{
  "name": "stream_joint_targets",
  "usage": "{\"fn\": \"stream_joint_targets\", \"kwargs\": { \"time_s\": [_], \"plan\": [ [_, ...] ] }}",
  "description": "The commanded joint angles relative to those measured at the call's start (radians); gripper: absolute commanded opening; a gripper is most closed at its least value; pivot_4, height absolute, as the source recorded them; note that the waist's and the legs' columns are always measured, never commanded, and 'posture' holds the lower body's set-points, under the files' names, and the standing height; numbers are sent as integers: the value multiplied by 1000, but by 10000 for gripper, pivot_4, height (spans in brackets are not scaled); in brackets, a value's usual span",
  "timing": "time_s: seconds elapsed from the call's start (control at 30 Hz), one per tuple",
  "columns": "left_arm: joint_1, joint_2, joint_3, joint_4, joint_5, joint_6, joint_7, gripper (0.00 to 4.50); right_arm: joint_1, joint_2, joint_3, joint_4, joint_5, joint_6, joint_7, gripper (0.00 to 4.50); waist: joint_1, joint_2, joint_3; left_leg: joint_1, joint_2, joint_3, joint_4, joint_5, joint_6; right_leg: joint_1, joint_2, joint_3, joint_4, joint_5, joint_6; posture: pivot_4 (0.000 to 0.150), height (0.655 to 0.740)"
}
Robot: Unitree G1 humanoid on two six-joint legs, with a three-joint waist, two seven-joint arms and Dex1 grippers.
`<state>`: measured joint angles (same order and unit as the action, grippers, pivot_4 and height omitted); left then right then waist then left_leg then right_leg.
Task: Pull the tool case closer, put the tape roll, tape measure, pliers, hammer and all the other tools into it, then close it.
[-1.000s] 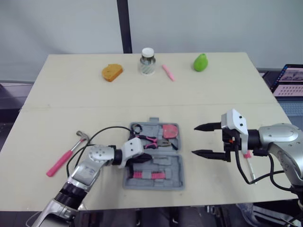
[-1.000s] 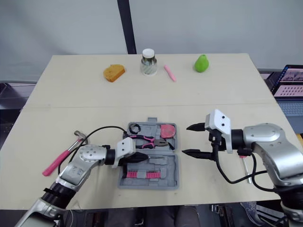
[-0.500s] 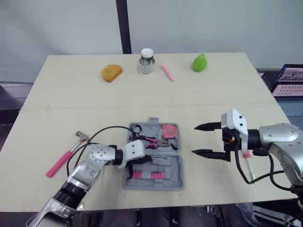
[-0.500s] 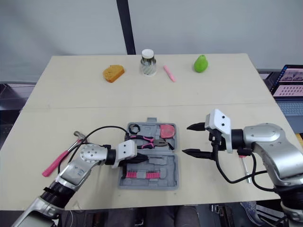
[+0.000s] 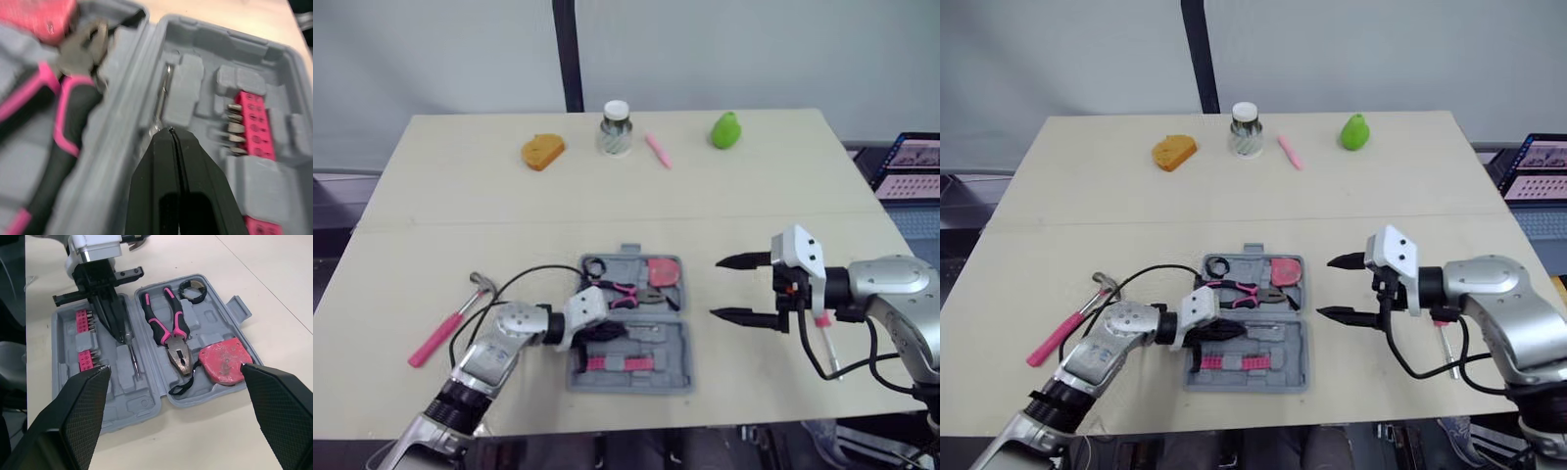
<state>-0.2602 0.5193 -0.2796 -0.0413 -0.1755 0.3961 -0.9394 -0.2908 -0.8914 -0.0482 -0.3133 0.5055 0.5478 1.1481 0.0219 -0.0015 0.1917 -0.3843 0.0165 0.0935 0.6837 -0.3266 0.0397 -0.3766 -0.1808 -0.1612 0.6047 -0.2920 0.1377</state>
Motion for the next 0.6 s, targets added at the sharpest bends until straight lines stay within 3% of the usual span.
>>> {"fn": "stream_joint_targets", "kwargs": {
  "time_s": [0.03, 0.07, 0.1, 0.33, 0.37, 0.5, 0.6],
  "plan": [
    [48, 63, 209, -165, -170, 146, 3, 454, 34, 11, -99, 55, 57, 13, -12, 45000, -1, -1, 1, -1, 1, 0, 0, 0, 0, -1, 0, 0, 0, 0, 0, 1500, 7400],
    [68, 88, 262, -193, -199, 175, 5, 5852, 47, 13, -120, 75, 69, 19, -15, 45000, -1, -2, 2, -1, 1, -1, 0, 0, 0, -1, 0, -1, 0, 0, 0, 1500, 7400],
    [84, 108, 299, -210, -218, 194, 8, 8329, 58, 12, -134, 94, 73, 19, -15, 45000, 0, -1, 2, -1, 1, -1, 0, 0, 0, -1, 0, 0, 0, 0, 0, 1500, 7400],
    [265, 262, 687, -216, -288, 243, 42, 42912, 142, -43, -278, 419, 13, -80, 2, 45000, 1, -1, 2, -1, -1, 0, 0, -1, 1, 0, 0, 0, -1, 0, 0, 1500, 7400],
    [303, 277, 748, -200, -286, 237, 41, 44644, 145, -55, -292, 482, -3, -106, 4, 45000, 0, -1, 2, -1, -1, 0, 0, -1, 1, 0, 0, 0, -1, 0, 0, 1500, 7400],
    [459, 306, 944, -86, -257, 157, 24, 44644, 127, -93, -312, 714, -60, -199, 9, 45000, -10, 1, 3, -1, 0, 1, -2, -1, 1, -1, 0, 0, -2, 0, 0, 1500, 7400],
    [521, 307, 1008, -30, -249, 109, 24, 44644, 100, -106, -307, 855, -97, -268, 19, 45000, -25, 1, 3, 0, 0, 2, -2, -1, 1, -1, 0, 0, -3, 0, 0, 1500, 7400]
  ]
}}
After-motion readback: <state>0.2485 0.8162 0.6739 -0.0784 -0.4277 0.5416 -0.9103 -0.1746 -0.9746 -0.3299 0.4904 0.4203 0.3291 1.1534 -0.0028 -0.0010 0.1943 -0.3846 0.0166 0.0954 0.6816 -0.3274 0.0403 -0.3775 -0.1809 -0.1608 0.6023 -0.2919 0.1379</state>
